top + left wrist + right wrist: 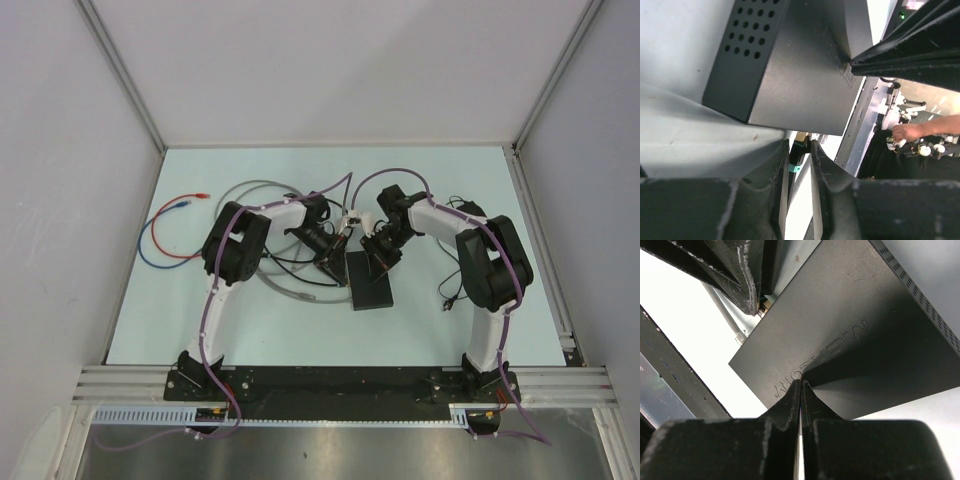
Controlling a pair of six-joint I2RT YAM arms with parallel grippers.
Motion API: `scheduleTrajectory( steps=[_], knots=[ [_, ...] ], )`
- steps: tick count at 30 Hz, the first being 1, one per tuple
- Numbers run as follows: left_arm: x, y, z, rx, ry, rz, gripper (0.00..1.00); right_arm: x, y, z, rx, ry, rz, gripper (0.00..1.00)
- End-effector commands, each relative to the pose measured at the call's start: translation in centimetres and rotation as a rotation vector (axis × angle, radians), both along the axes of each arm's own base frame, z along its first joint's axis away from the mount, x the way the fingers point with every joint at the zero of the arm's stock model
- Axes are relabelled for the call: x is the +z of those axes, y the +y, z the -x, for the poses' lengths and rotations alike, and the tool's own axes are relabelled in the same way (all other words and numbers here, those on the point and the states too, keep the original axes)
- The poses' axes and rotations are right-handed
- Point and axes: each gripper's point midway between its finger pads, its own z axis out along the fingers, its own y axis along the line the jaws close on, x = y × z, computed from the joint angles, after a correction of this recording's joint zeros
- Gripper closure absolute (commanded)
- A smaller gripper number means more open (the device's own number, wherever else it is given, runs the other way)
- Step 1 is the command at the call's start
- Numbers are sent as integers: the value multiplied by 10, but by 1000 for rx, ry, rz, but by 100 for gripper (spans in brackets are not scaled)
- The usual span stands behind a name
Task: Pull the plug from the switch port
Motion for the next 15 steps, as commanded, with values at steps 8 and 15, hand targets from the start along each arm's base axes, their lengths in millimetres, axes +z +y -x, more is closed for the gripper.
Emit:
scheduleTrajectory(
  steps=[8, 15],
  knots=[
    [-20, 8, -13, -14, -154, -164, 100, -7, 0, -8, 3, -47, 39, 100],
    [-29, 23, -24, -5, -230, -262, 100, -9, -2, -8, 2, -43, 44, 100]
  ],
)
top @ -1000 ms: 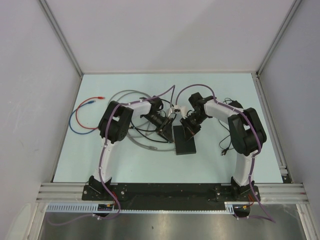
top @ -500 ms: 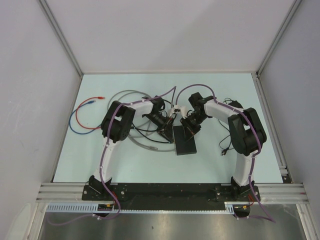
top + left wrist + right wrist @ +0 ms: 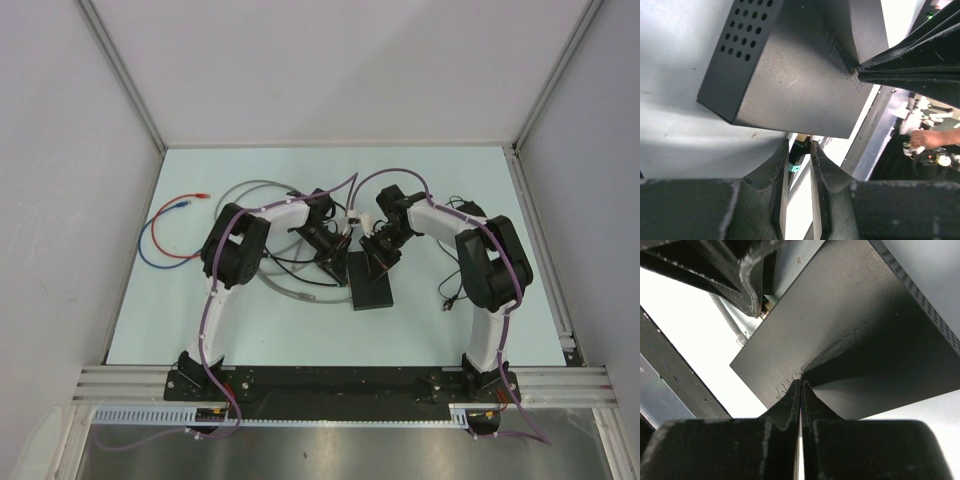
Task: Pull the plug from the switch port
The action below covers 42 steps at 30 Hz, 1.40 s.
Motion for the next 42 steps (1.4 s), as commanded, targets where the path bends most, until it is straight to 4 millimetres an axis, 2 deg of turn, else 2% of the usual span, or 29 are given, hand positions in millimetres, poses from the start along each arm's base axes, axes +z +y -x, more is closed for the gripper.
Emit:
scheduleTrajectory(
  steps=[1, 3, 4, 6, 10, 15, 19, 22, 24, 31, 33, 36, 42],
  knots=[
    [-32, 22, -12, -15, -136, -174, 100, -9, -4, -9, 2, -41, 42, 100],
    [-38, 24, -2, -31, -93, -171, 100, -10, -3, -9, 3, -40, 42, 100],
    [-35, 24, 3, -38, -63, -155, 100, -10, -3, -9, 0, -40, 41, 100],
    [-37, 23, -1, -39, -66, -153, 100, -10, -2, -10, 0, -42, 40, 100],
    [-19, 10, -23, -24, -94, -98, 100, -12, -2, -9, 3, -40, 43, 100],
    [-28, 22, -24, -35, -115, -173, 100, -11, -3, -11, 0, -46, 47, 100],
    [-37, 39, 4, -71, -42, -206, 100, -10, -4, -11, 1, -52, 48, 100],
    [-39, 46, 15, -82, -6, -211, 100, -11, -5, -12, -1, -53, 51, 100],
    [-37, 45, 12, -73, -8, -204, 100, -11, -5, -12, -1, -54, 51, 100],
    [-18, 36, -28, -19, -59, -149, 100, -11, -6, -11, 0, -50, 55, 100],
    [-16, 36, -29, -23, -61, -142, 100, -11, -5, -11, 3, -51, 57, 100],
    [-13, 38, -23, -25, -44, -128, 100, -10, -5, -11, 1, -56, 56, 100],
    [-30, 47, 10, -20, 66, -119, 100, -11, -2, -12, 3, -62, 52, 100]
  ],
)
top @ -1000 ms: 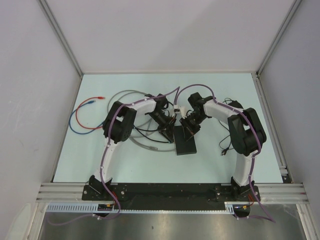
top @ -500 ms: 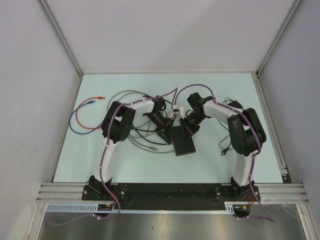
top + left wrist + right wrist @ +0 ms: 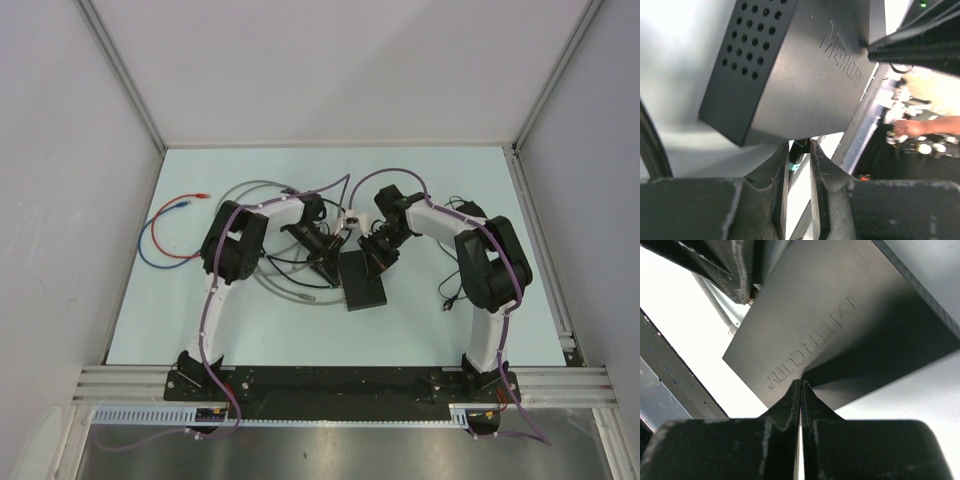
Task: Pull the plug from the switch port
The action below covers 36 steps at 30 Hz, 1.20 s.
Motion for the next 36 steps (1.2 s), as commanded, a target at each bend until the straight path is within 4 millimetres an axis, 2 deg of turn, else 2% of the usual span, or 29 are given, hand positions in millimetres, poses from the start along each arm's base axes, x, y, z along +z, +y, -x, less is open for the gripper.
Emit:
scheduleTrajectory(
  steps=[1, 3, 8, 12, 15, 17, 18, 19, 20, 22, 25, 31, 36],
  knots=[
    [-31, 29, 15, -11, 25, -70, 100, -11, -4, -9, 7, -50, 57, 100],
    [-24, 25, 18, -11, 53, 20, 100, -10, -3, -8, 11, -49, 56, 100],
    [-23, 39, 13, -46, 42, 48, 100, -11, -4, -8, 13, -49, 58, 100],
    [-5, 44, 3, -38, 42, 109, 100, -11, -4, -9, 10, -49, 56, 100],
    [-17, 52, -16, -3, -33, -57, 100, -10, -2, -9, 6, -49, 50, 100],
    [-23, 59, -20, 22, -52, -148, 99, -9, 1, -8, 7, -48, 43, 100],
    [-22, 60, -27, 34, -98, -164, 97, -8, 2, -7, 9, -48, 41, 100],
    [-26, 66, -27, 47, -105, -206, 86, -6, 3, -7, 11, -53, 36, 100],
    [-32, 75, -29, 61, -128, -282, 79, -5, 4, -6, 12, -51, 35, 100],
    [-32, 79, -30, 71, -152, -312, 68, 3, 8, -6, 20, -76, 22, 100],
    [-25, 74, -25, 100, -121, -287, 64, 13, 16, -3, 37, -100, 1, 100],
    [-16, 57, -18, 101, -40, -188, 64, 28, 33, 4, 94, -146, -39, 100],
    [-14, 50, -17, 97, -19, -148, 62, 52, 50, 7, 131, -159, -126, 100]
  ],
)
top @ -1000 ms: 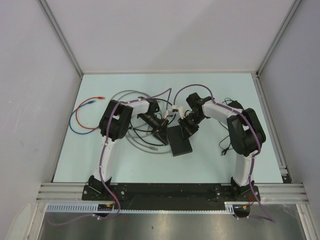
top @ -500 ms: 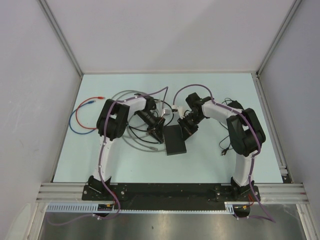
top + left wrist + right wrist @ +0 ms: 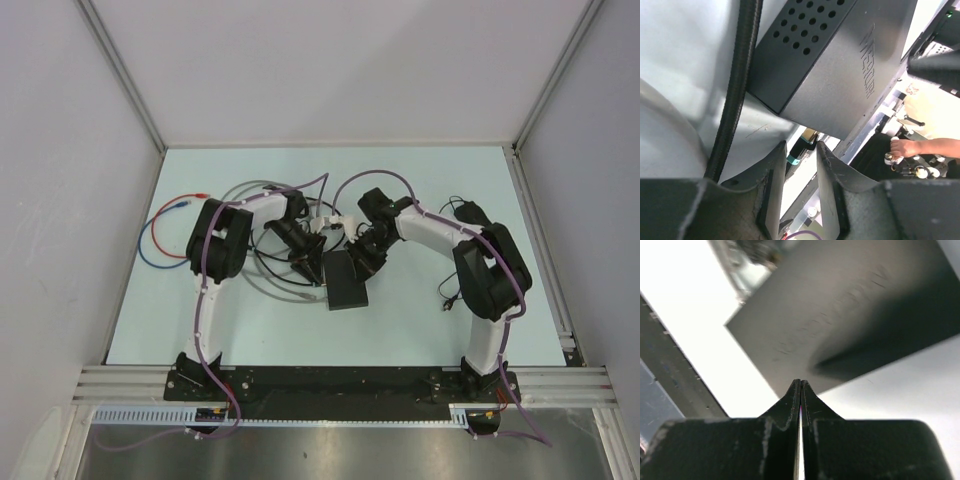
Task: Pull the plug from the switch port
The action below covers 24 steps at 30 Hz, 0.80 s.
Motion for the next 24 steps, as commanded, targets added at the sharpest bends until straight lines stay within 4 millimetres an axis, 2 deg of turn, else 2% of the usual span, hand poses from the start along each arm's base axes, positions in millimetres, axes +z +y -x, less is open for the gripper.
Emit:
scheduleTrajectory(
  steps=[1, 5, 11, 14, 15, 17, 18, 24],
  knots=[
    [-15, 1, -13, -13, -53, -11, 62, 41, 23, -6, 49, -73, -128, 100],
    [-21, -3, -9, -32, -39, -24, 62, 30, 27, -5, 60, -64, -109, 100],
    [-30, -1, -2, -73, -58, -100, 64, -4, 23, -6, 45, -27, -21, 100],
    [-35, 6, 0, -84, -90, -166, 76, -12, 21, -5, 30, -3, -4, 100],
    [-36, 9, 1, -85, -95, -185, 86, -13, 22, -5, 24, 3, -3, 100],
    [-36, 11, 1, -83, -113, -218, 93, -18, 21, -5, 16, 14, 6, 100],
    [-39, 16, 1, -81, -118, -250, 100, -18, 21, -6, 9, 15, 7, 100],
    [-33, 22, 3, -100, -129, -299, 100, -22, 20, -6, -1, 26, 21, 100]
  ],
)
